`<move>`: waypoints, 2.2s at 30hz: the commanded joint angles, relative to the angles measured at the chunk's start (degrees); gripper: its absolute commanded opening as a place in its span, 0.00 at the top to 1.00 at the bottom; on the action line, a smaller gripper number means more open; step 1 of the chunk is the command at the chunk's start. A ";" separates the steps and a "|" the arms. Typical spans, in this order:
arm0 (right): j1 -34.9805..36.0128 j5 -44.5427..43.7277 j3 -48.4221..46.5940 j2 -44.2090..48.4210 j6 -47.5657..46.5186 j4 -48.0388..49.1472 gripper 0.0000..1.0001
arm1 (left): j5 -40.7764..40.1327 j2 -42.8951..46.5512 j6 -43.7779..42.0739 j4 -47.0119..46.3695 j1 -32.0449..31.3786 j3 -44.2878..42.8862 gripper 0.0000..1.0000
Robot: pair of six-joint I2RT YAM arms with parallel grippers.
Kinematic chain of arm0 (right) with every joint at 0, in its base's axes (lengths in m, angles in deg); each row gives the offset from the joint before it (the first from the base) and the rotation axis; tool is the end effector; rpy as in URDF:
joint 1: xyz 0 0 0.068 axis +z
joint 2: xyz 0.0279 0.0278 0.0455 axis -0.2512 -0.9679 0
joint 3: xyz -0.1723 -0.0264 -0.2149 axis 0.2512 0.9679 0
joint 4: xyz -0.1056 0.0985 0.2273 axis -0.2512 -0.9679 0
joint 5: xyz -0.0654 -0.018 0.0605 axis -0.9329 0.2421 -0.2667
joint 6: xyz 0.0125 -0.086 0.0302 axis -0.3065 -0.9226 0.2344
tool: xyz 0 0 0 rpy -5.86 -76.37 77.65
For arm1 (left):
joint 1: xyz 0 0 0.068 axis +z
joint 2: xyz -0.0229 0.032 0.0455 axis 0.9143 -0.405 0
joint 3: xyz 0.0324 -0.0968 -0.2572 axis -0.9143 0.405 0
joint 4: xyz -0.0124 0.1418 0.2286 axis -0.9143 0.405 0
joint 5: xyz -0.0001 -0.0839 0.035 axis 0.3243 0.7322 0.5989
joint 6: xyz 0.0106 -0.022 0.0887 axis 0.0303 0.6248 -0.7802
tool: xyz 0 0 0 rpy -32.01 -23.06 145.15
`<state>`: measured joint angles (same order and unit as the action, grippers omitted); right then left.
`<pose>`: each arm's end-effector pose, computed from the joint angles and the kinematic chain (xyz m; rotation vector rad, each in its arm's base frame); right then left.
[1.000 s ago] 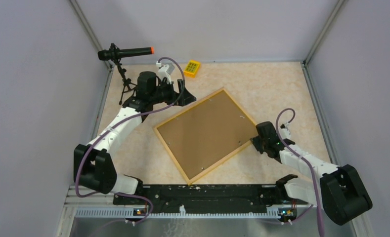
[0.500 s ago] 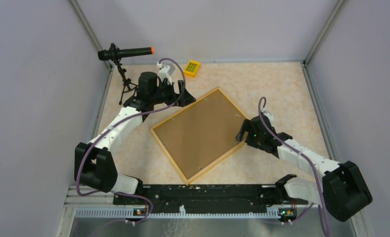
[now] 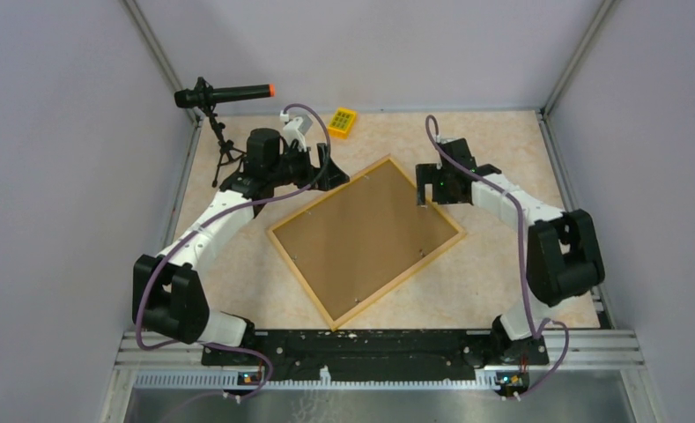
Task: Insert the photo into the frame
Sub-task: Adjust the photo frame at the center of the board, then install the photo frame at the center of the board.
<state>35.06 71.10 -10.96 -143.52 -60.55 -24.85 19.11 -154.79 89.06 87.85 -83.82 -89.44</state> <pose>0.3496 0.1234 0.1982 -0.0844 2.4784 0.1610 0.3366 -0.1537 0.2964 0.3084 2.0765 -0.9867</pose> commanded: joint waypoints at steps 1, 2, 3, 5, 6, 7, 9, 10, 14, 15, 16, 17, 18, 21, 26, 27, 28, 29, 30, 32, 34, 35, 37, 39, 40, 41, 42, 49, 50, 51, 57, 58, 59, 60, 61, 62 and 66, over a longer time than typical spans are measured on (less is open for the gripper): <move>-3.31 2.80 -4.61 -6.60 -5.97 -2.47 0.03 | 1.12 1.16 0.07 -1.64 0.14 -0.92 0.01; -4.09 4.27 -4.55 -7.76 -6.42 -1.68 0.04 | 1.39 1.07 0.16 -1.70 0.17 -0.93 0.01; -4.78 6.27 -4.32 -8.26 -6.65 -0.63 0.05 | 1.70 1.10 0.39 -1.70 0.21 -0.92 0.01; -5.56 6.49 -4.06 -9.83 -6.17 0.43 0.08 | 1.75 1.23 0.47 -2.08 0.15 -0.65 0.01; -5.67 6.48 -4.25 -10.57 -6.00 0.42 0.10 | 1.57 1.26 0.41 -2.10 0.14 -0.60 0.01; -5.69 6.43 -4.38 -11.17 -6.04 0.47 0.13 | 1.57 1.19 0.39 -2.10 0.21 -0.67 0.01; -5.74 5.21 -4.06 -11.95 -6.08 1.20 0.19 | 2.34 1.00 0.66 -2.13 0.22 -0.84 0.01; -5.73 3.64 -3.86 -12.31 -6.06 1.41 0.22 | 2.51 1.01 0.79 -2.11 0.22 -0.75 0.01; -5.74 0.06 -3.62 -14.02 -5.82 1.14 0.29 | 2.01 1.03 0.51 -1.94 0.22 -0.92 0.01; -5.75 -0.08 -3.07 -14.09 -5.76 1.69 0.31 | 2.31 1.01 0.68 -1.90 0.22 -0.99 0.01; -5.75 -0.01 -2.34 -14.11 -5.53 2.29 0.34 | 2.34 1.17 0.73 -2.07 0.22 -0.90 0.01; -5.75 0.35 -1.69 -14.18 -5.11 2.59 0.36 | 2.06 1.18 0.66 -2.09 0.22 -0.72 0.01; -5.75 0.66 -0.99 -14.08 -4.72 2.84 0.39 | 1.77 1.10 0.57 -2.09 0.22 -0.66 0.01; -5.72 1.61 2.37 -12.89 -2.49 4.73 0.50 | 2.59 0.49 0.96 -2.02 0.27 -0.87 0.01; -5.66 3.44 11.11 -7.80 3.60 7.86 0.68 | 2.57 0.19 0.92 -2.01 0.14 -0.80 0.01; -5.66 3.75 13.33 -6.29 5.08 8.92 0.73 | 2.71 0.17 1.06 -2.07 0.14 -0.85 0.01; -5.66 4.31 15.38 -4.82 6.47 10.11 0.79 | 2.64 0.27 1.02 -2.17 0.09 -0.77 0.01; -5.66 4.53 17.48 -3.17 7.97 11.22 0.84 | 2.32 0.33 0.93 -2.10 0.10 -0.68 0.01; -5.64 4.61 19.24 -1.52 9.72 11.83 0.89 | 2.32 0.34 0.92 -2.13 0.13 -0.70 0.01; -5.62 6.69 23.93 2.27 12.86 15.07 0.94 | 3.00 0.23 1.31 -2.18 0.14 -0.89 0.01; -5.66 7.85 28.35 6.08 15.89 18.61 0.98 | 3.25 0.39 1.34 -2.27 0.14 -0.72 0.01; -5.54 8.11 30.21 7.66 17.99 19.76 1.00 | 2.94 0.63 1.27 -2.27 0.14 -0.68 0.01; -5.19 10.07 33.46 10.73 21.13 22.36 1.00 | 2.78 0.92 1.22 -2.32 0.14 -0.76 0.01; -4.28 11.20 34.96 12.67 22.16 23.88 1.00 | 2.93 0.95 1.26 -2.38 0.14 -0.66 0.01; -4.00 11.71 34.89 13.04 21.75 23.77 0.95 | 3.07 0.88 1.26 -2.38 0.14 -0.66 0.01; -3.91 11.91 34.14 13.12 20.94 22.75 0.89 | 3.14 0.90 1.32 -2.37 0.07 -0.68 0.01; -3.88 11.98 33.08 13.11 20.08 21.22 0.85 | 3.06 1.01 1.35 -2.40 0.05 -0.61 0.01; -3.81 9.72 27.74 14.96 13.15 12.27 0.55 | 3.26 1.34 1.48 -2.55 -0.19 -0.53 0.01; -3.79 9.29 27.18 15.32 12.62 11.53 0.47 | 2.77 1.53 1.30 -2.68 -0.21 -0.43 0.01; -3.80 9.06 26.55 15.59 12.07 11.19 0.43 | 2.60 1.53 1.20 -2.69 -0.17 -0.42 0.01; -3.81 6.39 21.25 11.97 9.87 10.10 0.37 | 2.56 1.38 1.11 -2.54 -0.39 -0.45 0.01; -3.77 6.66 20.53 11.08 9.68 10.44 0.37 | 2.71 1.15 1.02 -2.30 -0.37 -0.76 0.01; -3.72 6.85 19.90 10.16 9.49 10.96 0.37 | 3.04 1.01 1.15 -1.98 -0.39 -0.96 0.01; -3.72 6.78 19.19 9.27 9.35 11.20 0.38 | 3.32 1.16 1.32 -2.16 -0.38 -0.87 0.01; -3.73 6.71 18.37 8.45 9.32 11.16 0.38 | 3.18 1.32 1.31 -2.50 -0.46 -0.67 0.01; -3.60 6.67 17.42 7.66 9.32 10.77 0.38 | 2.77 1.35 1.28 -2.61 -0.48 -0.45 0.01; -3.16 6.98 16.04 5.33 9.03 11.73 0.40 | 3.63 0.68 1.49 -2.12 -0.39 -0.93 0.01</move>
<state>30.95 78.58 8.08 -136.40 -50.30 -14.10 21.67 -154.81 90.43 87.77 -84.04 -89.44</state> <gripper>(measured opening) 0.606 0.987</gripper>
